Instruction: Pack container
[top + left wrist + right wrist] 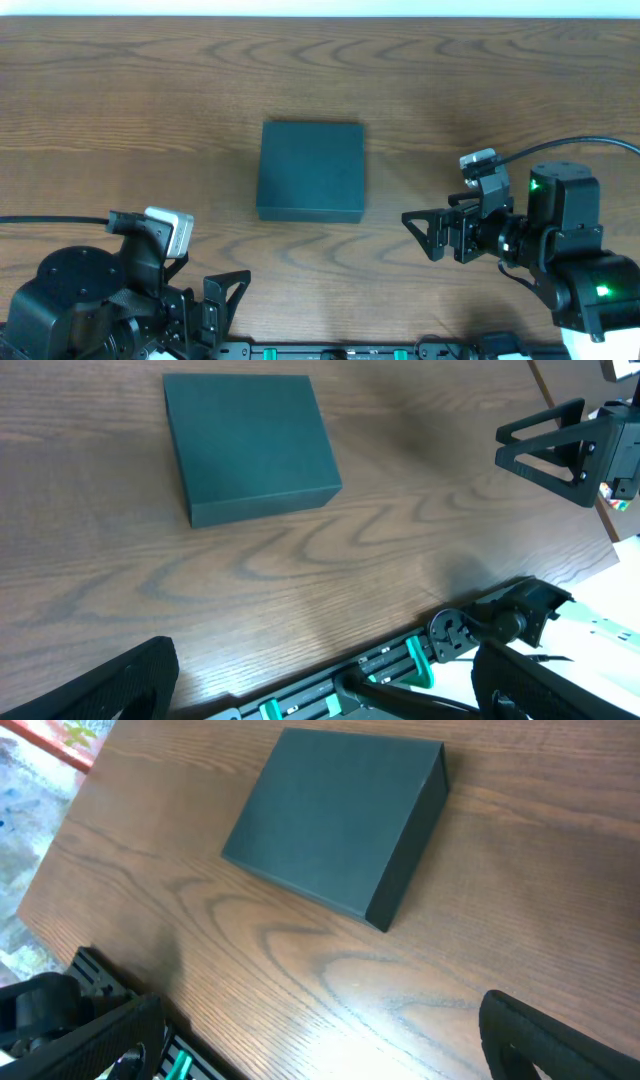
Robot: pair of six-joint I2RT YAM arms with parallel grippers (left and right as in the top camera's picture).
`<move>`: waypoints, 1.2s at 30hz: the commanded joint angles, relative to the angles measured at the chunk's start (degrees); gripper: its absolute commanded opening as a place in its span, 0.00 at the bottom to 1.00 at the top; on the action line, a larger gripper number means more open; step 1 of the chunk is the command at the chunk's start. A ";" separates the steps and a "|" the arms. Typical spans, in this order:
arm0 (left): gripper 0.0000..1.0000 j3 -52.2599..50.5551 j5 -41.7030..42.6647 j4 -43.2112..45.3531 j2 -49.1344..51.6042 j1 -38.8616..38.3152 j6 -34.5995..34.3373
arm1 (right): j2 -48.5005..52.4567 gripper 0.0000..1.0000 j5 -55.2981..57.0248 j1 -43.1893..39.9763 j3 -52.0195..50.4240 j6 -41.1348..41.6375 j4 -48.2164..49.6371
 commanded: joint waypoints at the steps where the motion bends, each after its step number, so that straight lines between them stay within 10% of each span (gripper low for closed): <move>1: 0.95 -0.24 0.20 -0.07 -0.07 -0.26 -0.85 | -0.09 0.99 0.15 0.37 -0.22 0.52 -0.04; 18: 0.95 -5.86 -16.70 7.30 -1.62 10.86 6.67 | -0.09 0.99 0.13 0.37 -0.22 0.52 -0.04; 36: 0.95 -59.10 -13.00 44.26 -29.18 38.95 17.31 | -0.09 0.99 0.15 0.37 -0.22 0.52 -0.04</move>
